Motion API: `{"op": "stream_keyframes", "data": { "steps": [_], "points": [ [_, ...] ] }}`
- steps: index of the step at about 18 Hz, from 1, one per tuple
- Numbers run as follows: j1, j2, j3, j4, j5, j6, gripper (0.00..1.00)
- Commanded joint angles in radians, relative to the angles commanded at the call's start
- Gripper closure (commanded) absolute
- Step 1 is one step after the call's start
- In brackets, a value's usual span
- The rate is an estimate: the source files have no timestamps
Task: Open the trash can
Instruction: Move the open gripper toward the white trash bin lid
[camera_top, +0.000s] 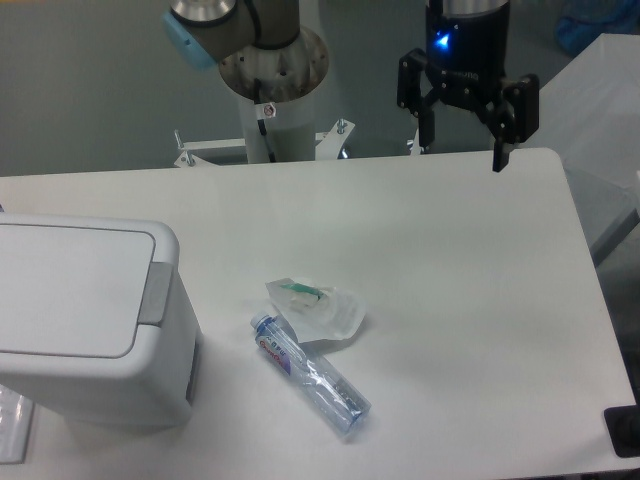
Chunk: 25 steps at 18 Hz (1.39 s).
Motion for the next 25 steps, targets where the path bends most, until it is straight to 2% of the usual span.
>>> {"op": "stream_keyframes", "data": {
  "steps": [4, 7, 10, 14, 19, 22, 25],
  "points": [
    [-0.008, -0.003, -0.002, 0.018, -0.008, -0.061, 0.00],
    [-0.034, -0.009, 0.000, 0.023, -0.020, -0.161, 0.00],
    [-0.054, -0.018, -0.005, 0.064, -0.087, -0.390, 0.00],
    [-0.104, -0.032, -0.020, 0.162, -0.132, -0.684, 0.00],
    [-0.184, -0.044, -0.043, 0.172, -0.129, -0.842, 0.00],
    [-0.241, -0.060, -0.055, 0.176, -0.132, -0.981, 0.00],
    [-0.282, -0.087, -0.054, 0.251, -0.161, -1.113, 0.00]
  ]
}}
